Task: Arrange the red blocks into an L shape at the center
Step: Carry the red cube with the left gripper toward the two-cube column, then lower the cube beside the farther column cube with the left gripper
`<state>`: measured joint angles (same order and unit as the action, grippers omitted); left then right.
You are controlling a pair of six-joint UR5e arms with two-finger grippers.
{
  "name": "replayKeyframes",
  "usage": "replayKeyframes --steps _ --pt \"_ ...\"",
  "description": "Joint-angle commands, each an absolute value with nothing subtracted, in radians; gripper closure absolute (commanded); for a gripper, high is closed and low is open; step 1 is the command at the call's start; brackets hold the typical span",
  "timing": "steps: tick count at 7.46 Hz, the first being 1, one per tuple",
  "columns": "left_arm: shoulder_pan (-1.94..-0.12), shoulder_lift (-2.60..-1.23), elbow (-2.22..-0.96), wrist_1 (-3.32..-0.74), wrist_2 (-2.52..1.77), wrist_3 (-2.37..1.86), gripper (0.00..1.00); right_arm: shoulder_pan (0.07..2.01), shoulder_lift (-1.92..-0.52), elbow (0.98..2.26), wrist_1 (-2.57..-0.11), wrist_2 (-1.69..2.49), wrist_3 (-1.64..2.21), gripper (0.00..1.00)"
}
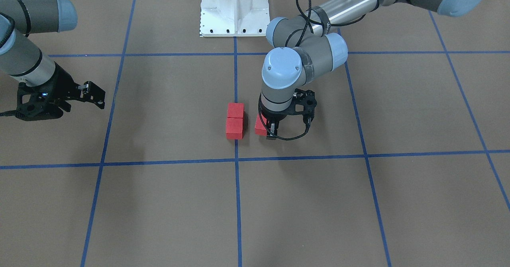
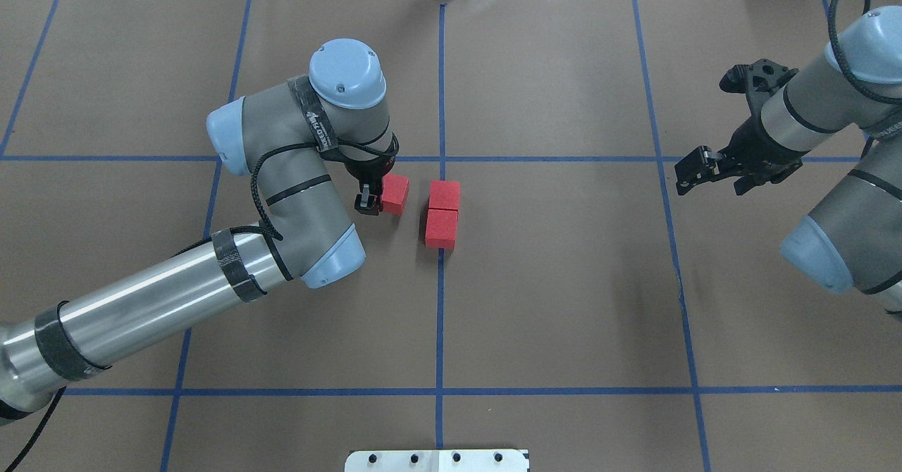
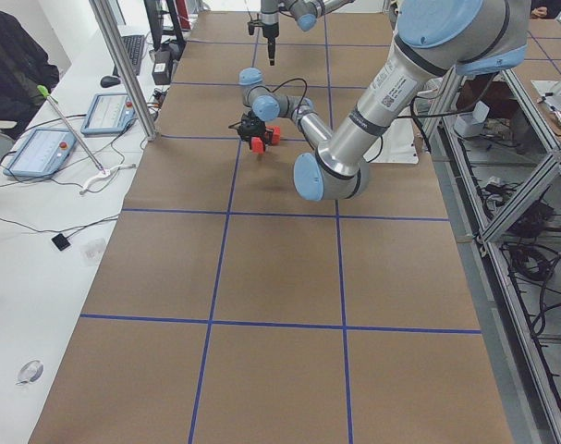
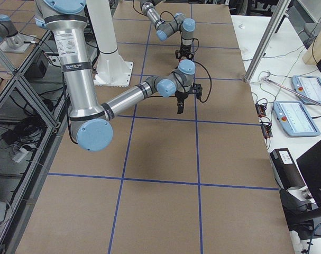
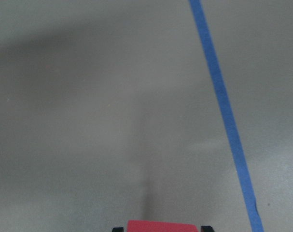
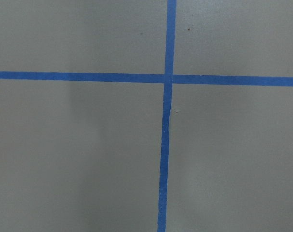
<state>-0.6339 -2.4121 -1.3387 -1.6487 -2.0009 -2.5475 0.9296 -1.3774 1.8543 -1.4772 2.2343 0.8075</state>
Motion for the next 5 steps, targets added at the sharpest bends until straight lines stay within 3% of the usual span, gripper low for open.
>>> replayKeyframes --steps 1,5 --pt "-0.632 -2.411 -1.322 -1.709 -2.002 -2.679 1.0 0.93 -1.378 1.853 -1.477 2.232 0.807 0.0" --pt "-0.632 -2.411 -1.322 -1.732 -2.0 -2.801 1.0 0.93 -1.381 1.852 -1.477 2.232 0.807 0.0"
